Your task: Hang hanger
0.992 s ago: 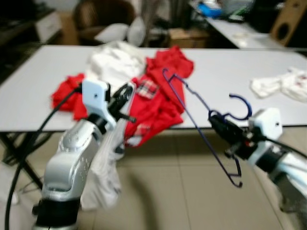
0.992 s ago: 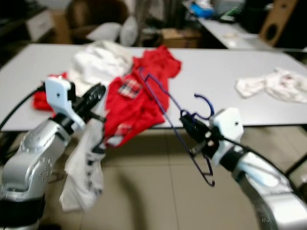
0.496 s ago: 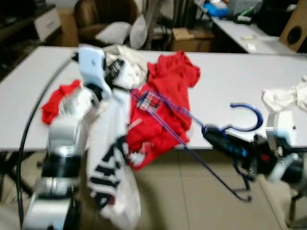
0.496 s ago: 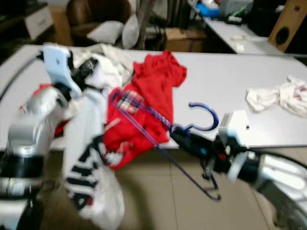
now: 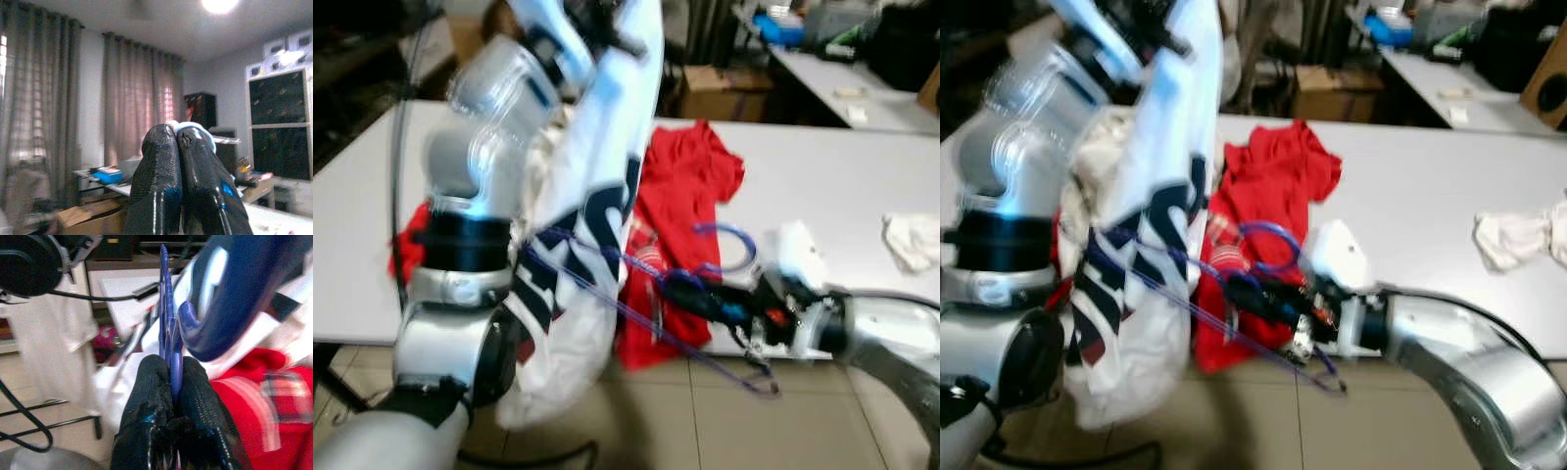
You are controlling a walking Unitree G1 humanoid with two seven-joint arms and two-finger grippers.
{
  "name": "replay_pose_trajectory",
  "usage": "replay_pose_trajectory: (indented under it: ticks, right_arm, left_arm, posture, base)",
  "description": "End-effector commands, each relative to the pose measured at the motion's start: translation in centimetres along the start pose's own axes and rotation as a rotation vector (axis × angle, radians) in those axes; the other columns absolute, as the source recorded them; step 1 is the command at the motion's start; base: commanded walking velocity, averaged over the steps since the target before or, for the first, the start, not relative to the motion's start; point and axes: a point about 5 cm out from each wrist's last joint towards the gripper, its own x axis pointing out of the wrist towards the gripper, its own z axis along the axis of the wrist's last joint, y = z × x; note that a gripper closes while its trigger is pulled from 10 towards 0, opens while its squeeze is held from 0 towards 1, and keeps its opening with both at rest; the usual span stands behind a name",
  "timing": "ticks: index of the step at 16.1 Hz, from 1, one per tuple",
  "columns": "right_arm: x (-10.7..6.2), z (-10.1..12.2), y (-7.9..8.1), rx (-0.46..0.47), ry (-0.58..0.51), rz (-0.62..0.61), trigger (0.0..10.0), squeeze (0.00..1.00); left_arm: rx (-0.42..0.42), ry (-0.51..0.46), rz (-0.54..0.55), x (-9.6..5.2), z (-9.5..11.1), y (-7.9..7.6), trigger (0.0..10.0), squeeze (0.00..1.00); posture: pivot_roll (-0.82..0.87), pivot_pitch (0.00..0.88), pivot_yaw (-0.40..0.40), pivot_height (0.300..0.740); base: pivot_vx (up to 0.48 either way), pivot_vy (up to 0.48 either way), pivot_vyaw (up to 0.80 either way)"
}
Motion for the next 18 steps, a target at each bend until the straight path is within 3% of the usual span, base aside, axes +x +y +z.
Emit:
replay_pose_trajectory:
  ticks: [1,2,3,4,5,7,9,10,12,13,15,16,18]
  right_arm:
    - [0.3,-0.2,-1.5,-0.023,0.019,-0.11,10.0,0.0]
    - [1.4,1.0,-5.6,-0.092,-0.025,-0.403,10.0,0.0]
    - [1.5,1.6,-7.0,-0.127,-0.042,-0.509,10.0,0.0]
    - [0.3,3.5,-9.5,-0.16,-0.132,-0.698,10.0,0.0]
    - [-1.3,5.7,-10.9,-0.214,-0.222,-0.81,10.0,0.0]
    - [-3.6,8.6,-12.0,-0.326,-0.314,-0.913,10.0,0.0]
    - [-4.3,9.5,-12.3,-0.364,-0.352,-0.915,10.0,0.0]
    - [-3.7,9.0,-12.0,-0.368,-0.329,-0.843,10.0,0.0]
    - [-2.0,6.5,-10.0,-0.351,-0.23,-0.64,10.0,0.0]
    - [-1.3,4.5,-8.3,-0.327,-0.155,-0.518,10.0,0.0]
    - [-1.6,1.7,-5.9,-0.268,-0.032,-0.395,10.0,0.0]
    - [-2.2,0.3,-5.5,-0.233,0.042,-0.401,10.0,0.0]
    - [-3.1,-1.3,-5.0,-0.188,0.125,-0.397,10.0,0.0]
  left_arm:
    - [-0.012,-0.051,-0.111,1.6,1.7,-2.2,10.0,0.0]
    - [-0.002,-0.117,-0.165,2.2,4.3,-2.8,10.0,0.0]
    - [-0.003,-0.135,-0.173,2.4,5.2,-2.7,10.0,0.0]
    - [0.049,-0.157,-0.153,2.1,6.7,-1.7,10.0,0.0]
    - [0.095,-0.175,-0.106,1.5,8.0,-0.2,10.0,0.0]
    - [0.124,-0.244,-0.008,-0.3,9.9,2.3,10.0,0.0]
    - [0.122,-0.272,0.088,-1.9,10.7,4.1,10.0,0.0]
    - [0.116,-0.241,0.126,-2.7,10.0,4.7,10.0,0.0]
    - [0.151,-0.023,0.167,-4.4,5.2,4.8,10.0,0.0]
    - [0.15,0.156,0.148,-5.8,0.9,3.7,10.0,0.0]
    - [0.107,0.403,0.057,-9.1,-5.2,0.5,10.0,0.0]
    - [0.087,0.496,0.021,-10.7,-7.1,-0.9,10.0,0.0]
    - [0.077,0.598,-0.004,-12.5,-8.6,-2.0,10.0,0.0]
  posture:
    - [0.05,0.0,-0.031,0.74]
    - [0.07,0.0,-0.044,0.74]
    - [0.07,0.0,-0.047,0.74]
    - [0.07,0.0,-0.05,0.74]
    - [0.08,0.0,-0.051,0.74]
    - [0.07,0.0,-0.05,0.74]
    - [0.07,0.0,-0.049,0.74]
    - [0.07,0.0,-0.048,0.74]
    - [0.07,0.0,-0.049,0.74]
    - [0.07,0.0,-0.046,0.74]
    - [0.06,0.0,-0.037,0.74]
    - [0.06,0.0,-0.032,0.74]
    - [0.06,0.0,-0.029,0.74]
  base:
    - [0.435,0.0,0.0]
    - [0.42,0.0,0.0]
    - [0.42,0.0,0.0]
    - [0.394,0.0,0.0]
    - [0.341,0.0,0.0]
    - [0.146,0.0,0.0]
    - [0.0,0.0,0.0]
    - [0.0,0.0,0.0]
    - [0.0,0.0,0.0]
    - [0.0,0.0,0.0]
    - [0.0,0.0,0.0]
    - [0.0,0.0,0.0]
    - [0.0,0.0,0.0]
